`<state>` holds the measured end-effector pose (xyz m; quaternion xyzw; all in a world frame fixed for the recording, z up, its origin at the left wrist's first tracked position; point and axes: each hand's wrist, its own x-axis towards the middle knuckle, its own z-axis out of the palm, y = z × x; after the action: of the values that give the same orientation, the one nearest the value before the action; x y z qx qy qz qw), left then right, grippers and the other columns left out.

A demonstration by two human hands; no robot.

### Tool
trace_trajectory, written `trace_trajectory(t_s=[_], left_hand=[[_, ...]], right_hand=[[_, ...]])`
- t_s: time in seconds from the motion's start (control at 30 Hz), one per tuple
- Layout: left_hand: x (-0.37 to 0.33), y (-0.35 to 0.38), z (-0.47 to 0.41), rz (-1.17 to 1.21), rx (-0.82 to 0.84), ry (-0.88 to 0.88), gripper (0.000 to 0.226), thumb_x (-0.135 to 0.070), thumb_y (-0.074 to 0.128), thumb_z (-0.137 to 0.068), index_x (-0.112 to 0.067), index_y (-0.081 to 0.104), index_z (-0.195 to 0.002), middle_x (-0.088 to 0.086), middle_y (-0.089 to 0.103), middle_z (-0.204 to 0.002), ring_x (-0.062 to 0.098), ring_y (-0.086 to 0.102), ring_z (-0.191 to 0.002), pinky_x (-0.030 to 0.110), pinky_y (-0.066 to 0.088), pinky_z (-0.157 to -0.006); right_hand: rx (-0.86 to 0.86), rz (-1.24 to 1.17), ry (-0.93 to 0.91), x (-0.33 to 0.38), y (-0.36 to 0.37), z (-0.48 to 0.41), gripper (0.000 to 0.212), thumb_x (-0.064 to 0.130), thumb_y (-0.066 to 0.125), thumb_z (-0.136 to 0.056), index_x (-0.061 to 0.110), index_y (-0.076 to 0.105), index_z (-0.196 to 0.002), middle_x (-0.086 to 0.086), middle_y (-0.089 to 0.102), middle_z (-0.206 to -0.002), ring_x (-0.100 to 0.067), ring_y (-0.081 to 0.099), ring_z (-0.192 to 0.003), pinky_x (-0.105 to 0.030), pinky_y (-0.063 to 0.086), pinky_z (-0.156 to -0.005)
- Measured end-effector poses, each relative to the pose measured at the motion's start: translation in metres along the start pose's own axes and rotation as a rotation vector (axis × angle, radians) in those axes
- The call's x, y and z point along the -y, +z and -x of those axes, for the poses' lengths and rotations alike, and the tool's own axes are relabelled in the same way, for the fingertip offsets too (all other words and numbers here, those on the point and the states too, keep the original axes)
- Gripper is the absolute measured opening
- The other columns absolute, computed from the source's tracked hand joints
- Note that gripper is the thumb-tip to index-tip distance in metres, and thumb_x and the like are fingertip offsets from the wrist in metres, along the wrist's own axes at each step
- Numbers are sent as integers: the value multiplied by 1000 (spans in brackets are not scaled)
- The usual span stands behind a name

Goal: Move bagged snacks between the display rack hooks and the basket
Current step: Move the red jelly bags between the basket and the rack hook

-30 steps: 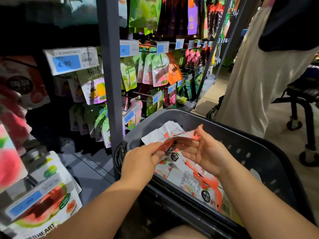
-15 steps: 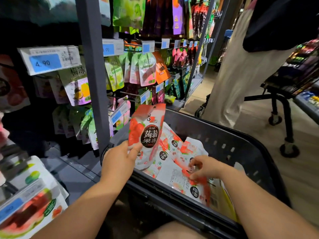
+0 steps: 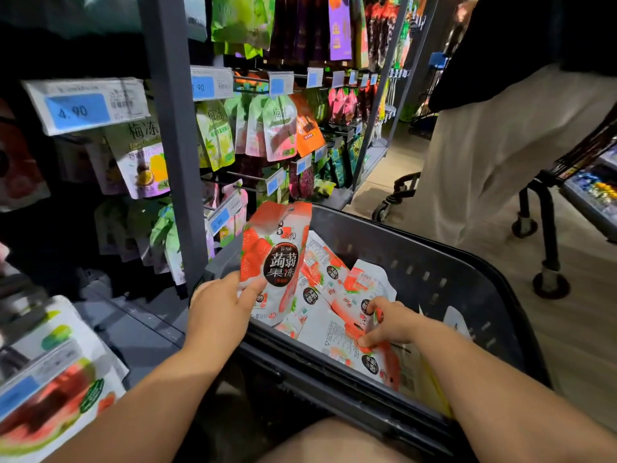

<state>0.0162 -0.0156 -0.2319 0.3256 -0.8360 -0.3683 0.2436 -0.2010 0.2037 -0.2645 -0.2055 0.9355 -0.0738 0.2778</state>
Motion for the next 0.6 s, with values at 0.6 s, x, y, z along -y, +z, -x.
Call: trace_trajectory(t_s=[0.6], left_hand=[[3, 1, -2, -13, -3, 18, 32, -43, 55, -95, -14, 69, -91, 1, 74, -91, 27, 61, -97, 42, 46, -88]], right_hand=[[-17, -351, 204, 13, 6, -5, 71, 24, 96, -42, 13, 59, -102, -5, 64, -91, -19, 66, -83, -33, 56, -76]])
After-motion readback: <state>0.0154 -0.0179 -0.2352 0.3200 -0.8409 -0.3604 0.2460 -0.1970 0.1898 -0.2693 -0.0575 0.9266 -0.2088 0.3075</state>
